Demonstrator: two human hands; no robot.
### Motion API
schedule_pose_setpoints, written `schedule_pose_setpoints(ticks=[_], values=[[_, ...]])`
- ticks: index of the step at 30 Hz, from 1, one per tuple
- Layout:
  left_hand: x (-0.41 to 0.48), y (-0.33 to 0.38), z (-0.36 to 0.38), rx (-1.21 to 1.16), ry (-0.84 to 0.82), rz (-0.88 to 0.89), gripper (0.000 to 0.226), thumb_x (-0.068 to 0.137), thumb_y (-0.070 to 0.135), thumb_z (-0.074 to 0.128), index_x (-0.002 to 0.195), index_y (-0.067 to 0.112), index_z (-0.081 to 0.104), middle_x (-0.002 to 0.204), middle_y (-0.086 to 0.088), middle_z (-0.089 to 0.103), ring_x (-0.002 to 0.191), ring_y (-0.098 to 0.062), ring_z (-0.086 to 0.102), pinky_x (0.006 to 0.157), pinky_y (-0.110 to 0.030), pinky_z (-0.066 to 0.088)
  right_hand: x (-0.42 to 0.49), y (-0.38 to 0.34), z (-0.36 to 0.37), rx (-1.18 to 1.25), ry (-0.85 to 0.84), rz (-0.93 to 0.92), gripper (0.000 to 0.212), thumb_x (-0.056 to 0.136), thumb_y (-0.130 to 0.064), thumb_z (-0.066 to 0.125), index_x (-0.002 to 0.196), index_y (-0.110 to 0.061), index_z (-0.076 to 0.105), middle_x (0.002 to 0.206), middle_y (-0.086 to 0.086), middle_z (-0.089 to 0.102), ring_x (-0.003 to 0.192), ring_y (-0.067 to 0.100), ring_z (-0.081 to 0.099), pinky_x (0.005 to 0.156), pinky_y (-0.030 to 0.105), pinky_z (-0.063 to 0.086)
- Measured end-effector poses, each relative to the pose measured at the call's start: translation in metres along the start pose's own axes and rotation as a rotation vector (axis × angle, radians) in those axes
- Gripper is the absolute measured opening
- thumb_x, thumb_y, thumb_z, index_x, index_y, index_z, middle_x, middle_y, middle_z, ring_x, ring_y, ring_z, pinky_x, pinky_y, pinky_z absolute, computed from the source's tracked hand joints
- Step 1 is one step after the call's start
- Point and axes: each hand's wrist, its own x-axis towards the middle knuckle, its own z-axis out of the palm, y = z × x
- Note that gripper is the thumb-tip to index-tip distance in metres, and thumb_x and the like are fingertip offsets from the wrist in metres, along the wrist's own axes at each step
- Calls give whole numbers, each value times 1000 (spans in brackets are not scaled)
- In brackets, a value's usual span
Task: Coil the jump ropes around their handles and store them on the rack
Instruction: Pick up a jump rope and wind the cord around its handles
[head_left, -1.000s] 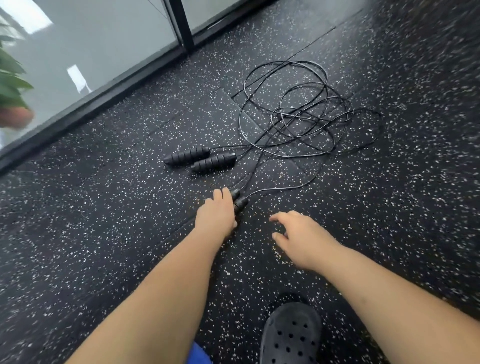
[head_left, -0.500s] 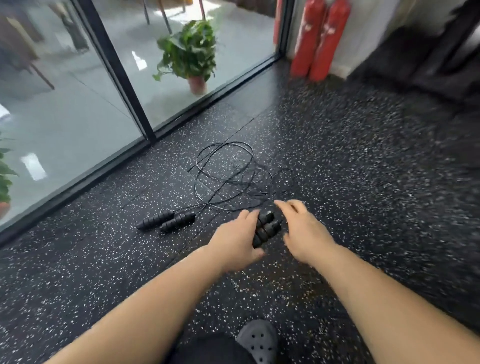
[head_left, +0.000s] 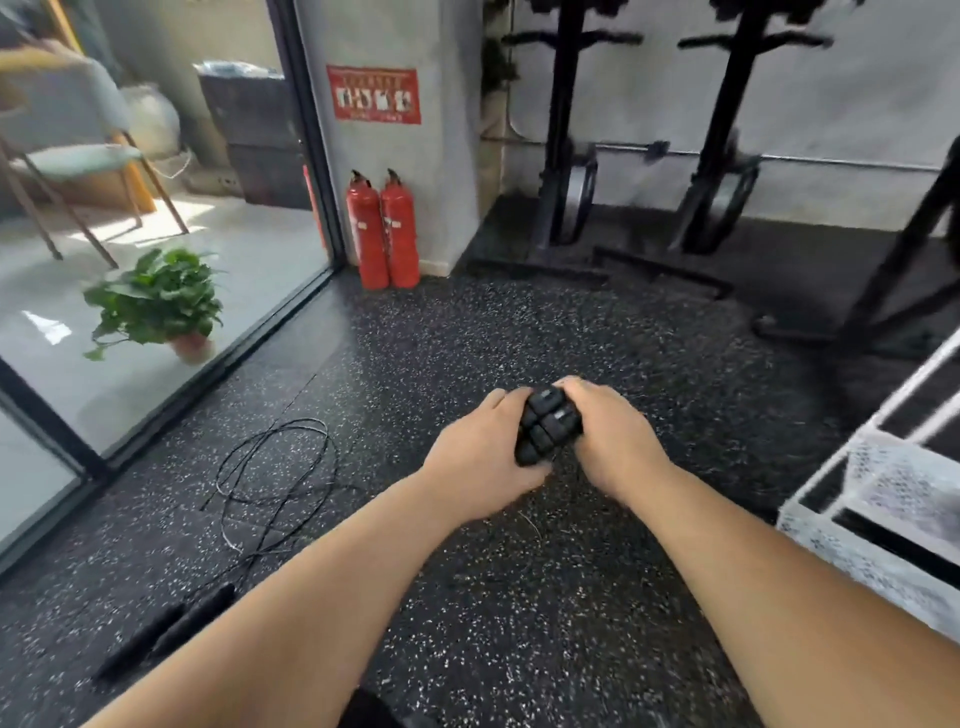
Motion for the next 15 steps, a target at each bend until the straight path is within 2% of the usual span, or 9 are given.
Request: schedule_pose_setpoints(ticks=[4, 7, 11, 15], values=[[2, 71, 0, -7, 21, 48, 93, 84, 45, 73, 163, 26, 29, 134, 3, 50, 113, -27, 66, 95, -44, 57, -36, 29, -49, 24, 127, 7, 34, 94, -11, 51, 113, -39, 55, 109, -10, 61, 98, 21, 61, 86, 44, 51], [-3, 115, 2, -38, 6, 42, 98, 83, 40, 74, 165, 25, 23, 142, 2, 46, 116, -29, 64, 97, -47, 56, -61, 46, -77, 45, 160, 12, 31, 98, -14, 50, 119, -36, 56, 117, -8, 59, 102, 20, 59, 90, 42, 49], [-12, 152, 9, -59, 34, 62, 78, 84, 40, 71, 153, 32, 36, 128, 7, 49, 104, -26, 65, 89, -45, 57, -86, 68, -102, 58, 173, 3, 32, 97, -11, 52, 121, -32, 57, 120, -2, 64, 103, 25, 61, 91, 46, 51], [-14, 169, 22, -42, 50, 49, 68, 86, 43, 70, 147, 33, 41, 131, 10, 50, 102, -25, 65, 87, -43, 56, -99, 92, -103, 125, 178, 12, 36, 96, -7, 49, 116, -36, 57, 110, -4, 66, 95, 24, 63, 85, 46, 52]])
